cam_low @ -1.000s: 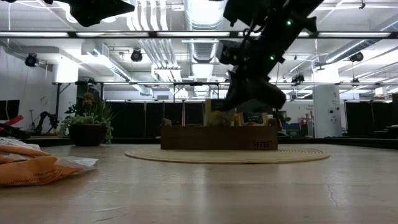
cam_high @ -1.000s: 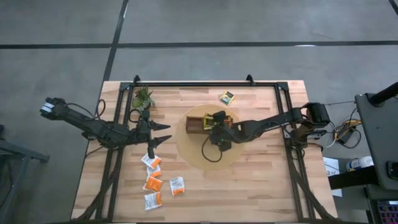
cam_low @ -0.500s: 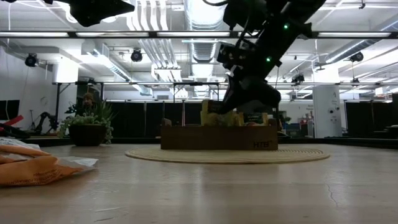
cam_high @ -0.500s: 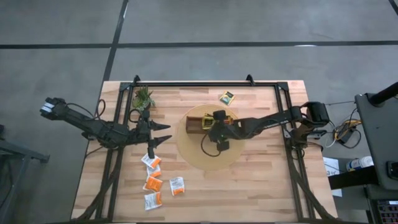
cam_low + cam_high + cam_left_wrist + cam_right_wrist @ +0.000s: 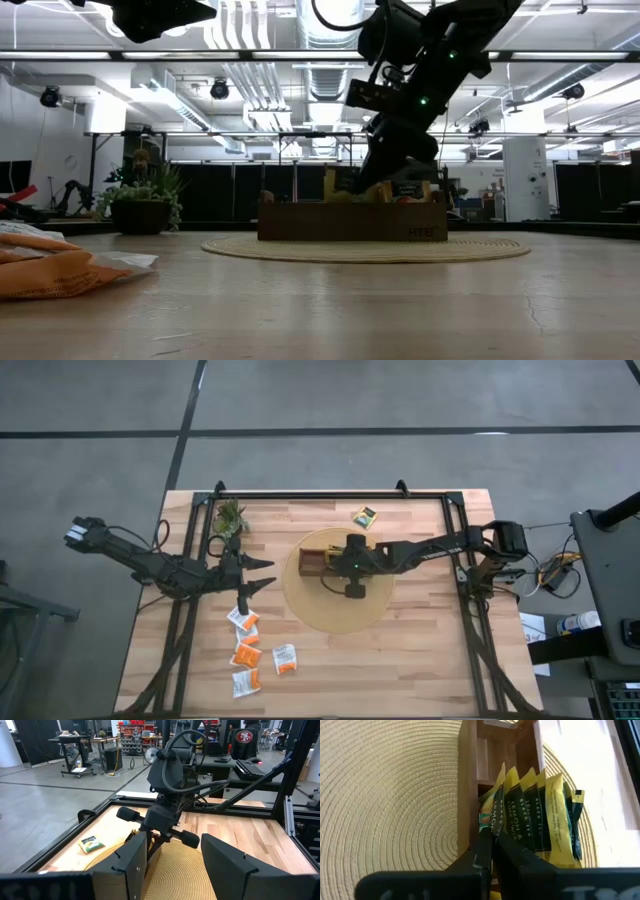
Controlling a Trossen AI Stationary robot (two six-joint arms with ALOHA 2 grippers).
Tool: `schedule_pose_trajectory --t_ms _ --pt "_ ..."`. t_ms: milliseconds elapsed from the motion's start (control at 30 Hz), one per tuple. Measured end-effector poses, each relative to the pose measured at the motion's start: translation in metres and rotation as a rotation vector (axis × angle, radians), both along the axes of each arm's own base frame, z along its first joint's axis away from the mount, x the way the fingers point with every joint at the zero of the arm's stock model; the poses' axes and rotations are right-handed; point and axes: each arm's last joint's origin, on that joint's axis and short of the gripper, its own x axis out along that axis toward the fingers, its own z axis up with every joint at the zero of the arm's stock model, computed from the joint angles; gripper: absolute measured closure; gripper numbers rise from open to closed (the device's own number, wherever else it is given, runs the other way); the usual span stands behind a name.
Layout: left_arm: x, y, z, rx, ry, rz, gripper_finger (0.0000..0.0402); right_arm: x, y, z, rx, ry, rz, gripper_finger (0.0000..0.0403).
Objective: Pick & Place Tea
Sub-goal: Put the yellow tea bag into the middle section of the wooden organizer
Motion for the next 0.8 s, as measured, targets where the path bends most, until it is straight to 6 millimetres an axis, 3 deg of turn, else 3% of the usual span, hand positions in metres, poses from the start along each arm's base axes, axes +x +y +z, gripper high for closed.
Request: schedule_pose_trajectory --t_ms 200,500,800 --pt "0.000 0.000 0.000 -0.001 -0.001 0.000 0.0219 0.000 0.000 0.000 0.014 -0.007 -0.018 0.0371" --pt "0.004 -0.002 -0.002 0.004 0.003 0.000 0.0219 0.000 -0.001 0.002 -0.001 -0.013 -0.029 0.0273" --pt "0.003 -0.001 -0.001 0.029 0.004 -0.002 0.0219 -0.016 0.000 0.036 0.006 -0.022 -0.040 0.0219"
